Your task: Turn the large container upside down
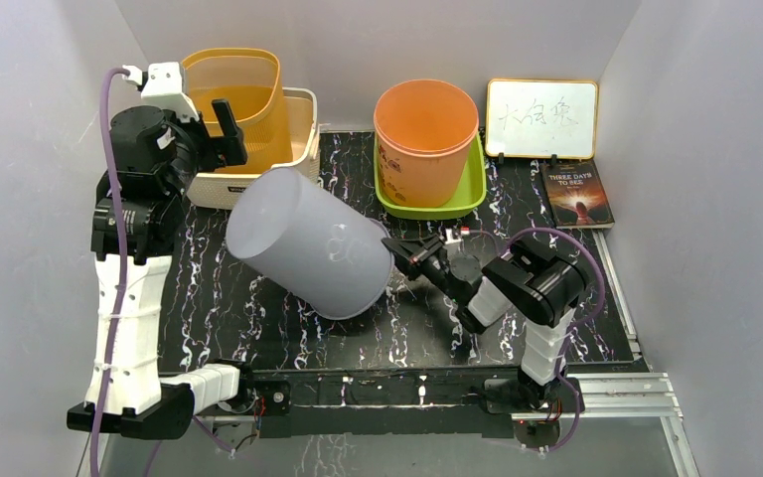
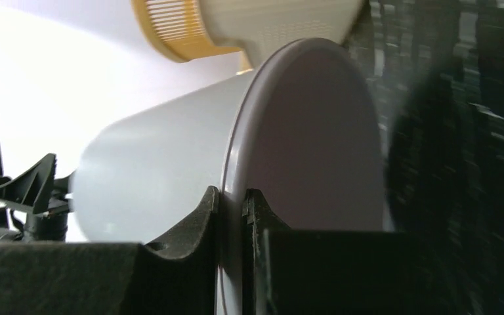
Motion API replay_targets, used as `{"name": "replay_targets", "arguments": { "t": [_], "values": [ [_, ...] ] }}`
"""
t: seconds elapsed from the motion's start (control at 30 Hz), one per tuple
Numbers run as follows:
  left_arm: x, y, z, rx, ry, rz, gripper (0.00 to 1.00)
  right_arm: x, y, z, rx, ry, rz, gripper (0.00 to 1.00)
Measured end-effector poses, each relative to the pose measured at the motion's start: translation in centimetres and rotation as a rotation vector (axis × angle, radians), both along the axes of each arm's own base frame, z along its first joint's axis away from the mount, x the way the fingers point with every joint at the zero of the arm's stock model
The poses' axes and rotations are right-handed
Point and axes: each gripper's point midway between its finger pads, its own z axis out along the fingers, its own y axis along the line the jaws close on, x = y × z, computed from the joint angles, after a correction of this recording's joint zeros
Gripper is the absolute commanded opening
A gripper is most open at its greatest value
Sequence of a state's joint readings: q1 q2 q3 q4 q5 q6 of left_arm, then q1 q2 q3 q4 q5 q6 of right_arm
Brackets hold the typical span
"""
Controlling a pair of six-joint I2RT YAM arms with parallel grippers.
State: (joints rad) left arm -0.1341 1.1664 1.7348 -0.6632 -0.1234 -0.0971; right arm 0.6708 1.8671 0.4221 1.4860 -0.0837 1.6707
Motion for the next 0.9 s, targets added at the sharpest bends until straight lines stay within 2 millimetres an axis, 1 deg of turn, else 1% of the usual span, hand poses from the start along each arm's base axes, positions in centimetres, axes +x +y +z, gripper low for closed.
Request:
{"name": "replay_targets", "arguments": {
  "t": [0.07, 0.1, 0.17, 0.23, 0.3, 0.37, 0.4, 0.47, 0.53, 0.6, 0.67, 0.73, 0.9],
  "values": [
    [0.1, 0.0, -0.1, 0.001, 0.004, 0.0, 0.98, -0.6, -1.4, -2.1, -0.029, 0.06, -0.013, 0.0],
    [0.1, 0.0, -0.3, 0.002, 0.006, 0.0, 0.98, -0.8, -2.1, -2.7, -0.041, 0.077, -0.018, 0.0],
    [0.2, 0.0, -0.6, 0.002, 0.012, 0.0, 0.98, -1.0, -3.2, -3.1, -0.058, 0.083, -0.027, 0.04],
    [0.3, -0.1, -1.3, 0.004, 0.027, -0.001, 0.98, -1.2, -3.9, -3.0, -0.075, 0.065, -0.028, 0.12],
    [0.5, -0.1, -2.1, 0.007, 0.045, -0.001, 0.98, -1.4, -4.2, -2.6, -0.093, 0.032, -0.024, 0.24],
    [0.6, -0.1, -2.7, 0.011, 0.06, -0.001, 0.98, -1.4, -4.3, -2.1, -0.124, -0.018, -0.022, 0.31],
    [0.6, -0.1, -2.9, 0.012, 0.064, -0.002, 0.98, -1.5, -4.4, -2.1, -0.161, -0.047, -0.022, 0.35],
    [0.6, -0.1, -3.2, 0.017, 0.072, -0.002, 0.98, -1.5, -4.5, -2.5, -0.246, -0.086, -0.025, 0.48],
    [0.6, -0.1, -3.4, 0.018, 0.074, -0.003, 0.98, -1.4, -4.9, -3.0, -0.332, -0.109, -0.04, 0.51],
    [0.4, 0.0, -3.6, 0.019, 0.078, -0.003, 0.98, -1.1, -5.6, -3.6, -0.423, -0.123, -0.063, 0.57],
    [0.3, 0.0, -3.8, 0.019, 0.078, -0.003, 0.98, -0.7, -6.5, -4.1, -0.513, -0.13, -0.094, 0.58],
    [0.3, 0.0, -4.1, 0.019, 0.079, -0.003, 0.98, 0.0, -7.2, -4.1, -0.59, -0.139, -0.126, 0.58],
    [0.4, -0.1, -4.7, 0.018, 0.089, -0.005, 0.98, 1.8, -8.5, -2.5, -0.726, -0.189, -0.201, 0.58]
  ]
}}
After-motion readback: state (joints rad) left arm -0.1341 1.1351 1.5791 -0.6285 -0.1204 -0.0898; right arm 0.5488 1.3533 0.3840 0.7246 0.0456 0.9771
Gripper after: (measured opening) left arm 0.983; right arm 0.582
